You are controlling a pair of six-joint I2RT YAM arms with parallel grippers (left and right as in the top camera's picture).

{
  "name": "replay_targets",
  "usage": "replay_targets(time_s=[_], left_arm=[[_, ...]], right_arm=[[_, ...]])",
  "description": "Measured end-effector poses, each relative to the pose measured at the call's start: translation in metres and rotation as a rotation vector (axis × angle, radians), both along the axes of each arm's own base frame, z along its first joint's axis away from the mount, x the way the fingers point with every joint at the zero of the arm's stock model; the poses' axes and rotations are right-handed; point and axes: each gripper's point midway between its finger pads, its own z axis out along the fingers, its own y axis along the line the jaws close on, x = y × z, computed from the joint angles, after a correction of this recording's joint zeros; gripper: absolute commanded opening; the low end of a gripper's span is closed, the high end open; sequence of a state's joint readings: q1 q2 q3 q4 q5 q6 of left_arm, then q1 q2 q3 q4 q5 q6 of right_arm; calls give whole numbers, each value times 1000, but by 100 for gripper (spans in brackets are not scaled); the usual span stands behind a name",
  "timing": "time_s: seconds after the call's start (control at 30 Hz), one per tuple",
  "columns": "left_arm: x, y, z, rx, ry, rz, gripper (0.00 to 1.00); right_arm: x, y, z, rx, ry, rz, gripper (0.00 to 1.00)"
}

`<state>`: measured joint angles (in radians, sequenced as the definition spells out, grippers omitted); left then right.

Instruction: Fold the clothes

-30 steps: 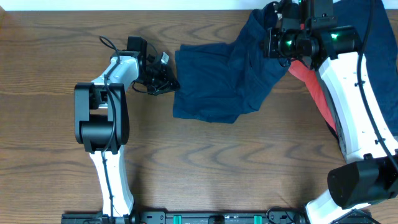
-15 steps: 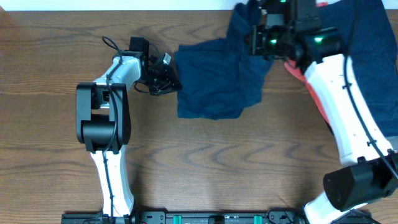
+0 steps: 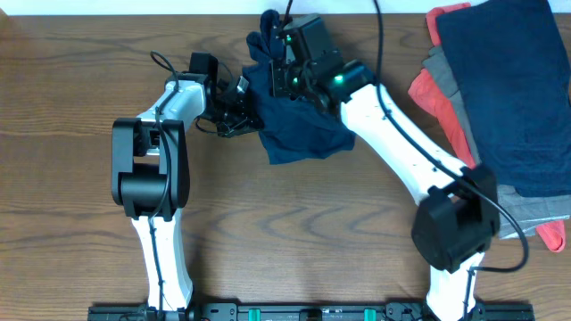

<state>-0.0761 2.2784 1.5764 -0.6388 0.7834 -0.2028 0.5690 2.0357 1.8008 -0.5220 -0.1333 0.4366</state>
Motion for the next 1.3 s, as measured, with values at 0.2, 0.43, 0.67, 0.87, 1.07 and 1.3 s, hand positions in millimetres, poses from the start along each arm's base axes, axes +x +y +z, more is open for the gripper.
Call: replay_targets(time_s=[0.2, 0.43, 0.67, 0.87, 1.07, 1.3], left_arm=[[0, 0, 0, 0, 1, 2, 6], [0, 0, 0, 0, 2, 2, 6], [-9, 2, 0, 0, 50, 5, 6], [-18, 12, 0, 31, 86, 21, 6], [-17, 17, 0, 54, 81, 29, 14], [-25, 34, 14, 72, 115, 63, 39]], right_arm=[[8, -7, -5, -23, -9, -57, 1], [12, -11, -28, -61, 20, -78, 1], [11, -10, -67, -103, 85, -73, 1], [16, -7, -67, -92, 66, -75, 1], [17, -4, -76, -88, 73, -65, 88], [15, 2, -85, -84, 87, -27, 99]])
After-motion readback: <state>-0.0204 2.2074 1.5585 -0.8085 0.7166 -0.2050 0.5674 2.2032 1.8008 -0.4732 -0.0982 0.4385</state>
